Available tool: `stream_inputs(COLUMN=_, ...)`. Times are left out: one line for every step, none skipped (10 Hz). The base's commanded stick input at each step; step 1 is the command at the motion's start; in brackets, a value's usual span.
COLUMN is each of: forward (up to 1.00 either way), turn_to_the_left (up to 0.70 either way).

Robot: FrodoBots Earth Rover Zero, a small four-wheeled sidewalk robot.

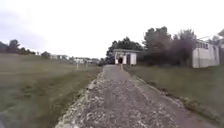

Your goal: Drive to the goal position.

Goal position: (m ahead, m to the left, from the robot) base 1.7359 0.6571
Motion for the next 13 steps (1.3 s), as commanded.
stream_inputs(forward=1.00, turn_to_the_left=0.00)
stream_inputs(forward=1.00, turn_to_the_left=0.00)
stream_inputs(forward=1.00, turn_to_the_left=0.00)
stream_inputs(forward=1.00, turn_to_the_left=0.00)
stream_inputs(forward=1.00, turn_to_the_left=0.00)
stream_inputs(forward=1.00, turn_to_the_left=0.00)
stream_inputs(forward=1.00, turn_to_the_left=0.00)
stream_inputs(forward=1.00, turn_to_the_left=0.00)
stream_inputs(forward=1.00, turn_to_the_left=0.00)
stream_inputs(forward=1.00, turn_to_the_left=0.00)
stream_inputs(forward=1.00, turn_to_the_left=0.00)
stream_inputs(forward=1.00, turn_to_the_left=0.00)
stream_inputs(forward=1.00, turn_to_the_left=0.00)
